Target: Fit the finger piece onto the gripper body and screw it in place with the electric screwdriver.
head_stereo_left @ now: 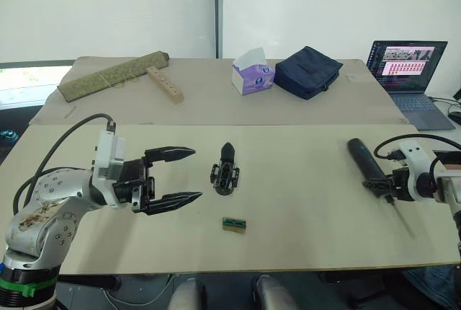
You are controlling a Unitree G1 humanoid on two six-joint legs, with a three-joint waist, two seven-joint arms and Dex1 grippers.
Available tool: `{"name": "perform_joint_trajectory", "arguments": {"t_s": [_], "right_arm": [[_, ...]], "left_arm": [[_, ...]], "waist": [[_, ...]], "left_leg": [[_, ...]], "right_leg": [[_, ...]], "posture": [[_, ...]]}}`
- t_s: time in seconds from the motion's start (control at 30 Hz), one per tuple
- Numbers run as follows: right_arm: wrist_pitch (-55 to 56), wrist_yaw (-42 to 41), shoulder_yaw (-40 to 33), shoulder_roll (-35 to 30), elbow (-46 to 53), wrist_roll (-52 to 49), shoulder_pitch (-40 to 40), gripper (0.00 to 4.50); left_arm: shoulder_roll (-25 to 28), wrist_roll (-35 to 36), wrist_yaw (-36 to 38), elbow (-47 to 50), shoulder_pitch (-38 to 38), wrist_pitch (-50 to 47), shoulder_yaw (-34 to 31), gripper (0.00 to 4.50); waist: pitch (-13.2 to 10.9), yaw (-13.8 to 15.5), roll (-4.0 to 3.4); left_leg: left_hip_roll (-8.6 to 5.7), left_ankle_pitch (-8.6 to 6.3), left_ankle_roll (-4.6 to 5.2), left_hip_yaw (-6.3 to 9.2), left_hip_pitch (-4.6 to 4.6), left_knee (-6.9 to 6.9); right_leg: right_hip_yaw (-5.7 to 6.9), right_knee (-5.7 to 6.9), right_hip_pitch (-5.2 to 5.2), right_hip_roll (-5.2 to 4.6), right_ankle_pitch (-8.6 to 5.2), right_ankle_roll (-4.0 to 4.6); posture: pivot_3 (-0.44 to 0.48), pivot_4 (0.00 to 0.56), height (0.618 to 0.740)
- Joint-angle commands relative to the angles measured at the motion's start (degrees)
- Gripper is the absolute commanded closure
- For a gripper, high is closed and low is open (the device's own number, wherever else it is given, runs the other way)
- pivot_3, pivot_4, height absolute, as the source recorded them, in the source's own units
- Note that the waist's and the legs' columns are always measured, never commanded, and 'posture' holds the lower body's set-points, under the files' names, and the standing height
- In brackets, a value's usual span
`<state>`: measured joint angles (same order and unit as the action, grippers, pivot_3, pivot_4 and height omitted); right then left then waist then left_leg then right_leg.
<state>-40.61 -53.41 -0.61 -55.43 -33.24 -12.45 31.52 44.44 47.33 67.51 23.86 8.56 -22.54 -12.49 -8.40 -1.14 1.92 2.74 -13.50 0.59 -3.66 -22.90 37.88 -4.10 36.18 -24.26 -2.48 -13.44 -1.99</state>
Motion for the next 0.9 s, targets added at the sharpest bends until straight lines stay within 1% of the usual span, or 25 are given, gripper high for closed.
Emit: {"name": "perform_joint_trajectory", "arguments": {"t_s": [0.03, 0.1, 0.17, 0.27, 0.33, 0.4, 0.57, 0.7, 0.8, 0.87, 0.9], "right_arm": [[-1.0, -5.0, -3.3, -3.2, 11.0, -3.6, 0.3, 2.54], [-5.3, -7.3, -3.4, -5.0, 22.5, -6.0, -1.7, 2.54], [-9.0, -7.3, -2.5, -6.0, 32.9, -7.3, -4.4, 2.54], [-11.4, -5.3, -1.2, -5.4, 43.3, -8.0, -8.1, 2.54], [-9.2, -4.0, 0.3, -4.1, 47.5, -7.0, -10.6, 2.54], [-4.0, -4.9, 1.9, -3.7, 48.8, -5.3, -12.8, 2.54], [1.8, -5.0, 5.3, -2.6, 44.2, -2.4, -14.9, 2.54], [5.2, -5.6, 7.1, -2.1, 41.5, -0.2, -15.1, 2.54], [5.6, -6.1, 7.6, -1.6, 39.7, 0.3, -14.7, 2.54], [3.9, -6.9, 7.4, -1.4, 39.5, -0.9, -14.3, 1.49], [4.1, -7.0, 7.2, -1.2, 39.4, -0.9, -14.2, 1.17]], "left_arm": [[0.2, 0.2, 1.6, 0.8, -0.2, 1.3, -1.0, 0.0], [-0.2, -1.1, 3.1, -0.8, -1.0, 3.1, -0.9, 0.0], [-0.5, -2.8, 4.8, -3.1, -1.9, 5.4, -0.7, 0.0], [-0.4, -5.4, 7.4, -5.8, -3.3, 8.5, -0.2, 0.0], [-0.8, -6.7, 8.7, -7.1, -4.2, 10.2, 0.2, 0.0], [-1.0, -7.9, 9.4, -7.8, -5.0, 11.4, 0.6, 0.0], [-1.6, -9.8, 9.4, -8.5, -5.9, 13.5, 1.4, 0.0], [-1.7, -9.8, 9.2, -8.2, -6.0, 13.6, 1.6, 0.0], [-1.6, -9.6, 9.1, -7.5, -6.2, 13.2, 1.5, 0.0], [-1.0, -8.8, 9.1, -6.8, -6.8, 11.6, 1.5, 0.0], [-0.9, -8.8, 9.1, -6.6, -6.9, 11.4, 1.5, 0.0]], "waist": [[-0.1, 0.0, -0.11], [-0.3, 0.0, -0.52], [-0.3, -0.2, -0.74], [-0.4, 0.1, -0.69], [-0.4, 0.3, -0.64], [-0.4, 0.6, -0.62], [-0.4, 0.7, -0.58], [-0.4, 0.6, -0.54], [-0.4, 0.4, -0.54], [-0.4, 0.3, -0.54], [-0.4, 0.3, -0.53]], "left_leg": [[0.0, 0.0, 0.0, 0.0, 0.0, 0.0], [0.01, 0.0, 0.0, 0.01, -0.03, 0.0], [0.03, 0.0, 0.0, 0.01, -0.07, 0.0], [0.13, 0.0, 0.0, 0.12, -0.06, -0.02], [0.12, 0.0, 0.0, 0.11, -0.08, -0.01], [0.05, 0.0, 0.0, 0.1, -0.14, 0.03], [-0.03, 0.0, 0.0, 0.02, -0.4, 0.39], [0.01, 0.0, 0.0, 0.01, -0.37, 0.51], [0.07, 0.0, 0.0, 0.04, -0.32, 0.5], [0.08, 0.0, 0.0, 0.05, -0.31, 0.49], [0.08, 0.0, 0.0, 0.05, -0.31, 0.49]], "right_leg": [[0.0, 0.01, 0.0, 0.0, 0.0, 0.0], [0.0, 0.03, -0.05, 0.01, 0.0, 0.0], [-0.04, 0.07, -0.13, 0.03, 0.0, -0.02], [0.11, 0.07, -0.11, 0.15, -0.04, 0.03], [0.12, 0.06, -0.11, 0.13, -0.04, 0.04], [0.13, 0.01, -0.09, 0.02, -0.03, 0.01], [0.05, -0.09, -0.13, -0.13, 0.13, -0.21], [0.06, -0.06, -0.1, -0.09, 0.18, -0.18], [0.08, -0.01, -0.09, -0.01, 0.18, -0.17], [0.08, 0.01, -0.09, 0.02, 0.18, -0.17], [0.08, 0.01, -0.09, 0.02, 0.18, -0.17]], "posture": [[0.0, 0.15, 0.74], [0.0, 0.15, 0.74], [0.0, 0.15, 0.74], [0.0, 0.15, 0.74], [0.0, 0.15, 0.74], [0.0, 0.15, 0.74], [0.0, 0.15, 0.74], [0.0, 0.15, 0.74], [0.0, 0.15, 0.74], [0.0, 0.15, 0.74], [0.0, 0.15, 0.74]]}}
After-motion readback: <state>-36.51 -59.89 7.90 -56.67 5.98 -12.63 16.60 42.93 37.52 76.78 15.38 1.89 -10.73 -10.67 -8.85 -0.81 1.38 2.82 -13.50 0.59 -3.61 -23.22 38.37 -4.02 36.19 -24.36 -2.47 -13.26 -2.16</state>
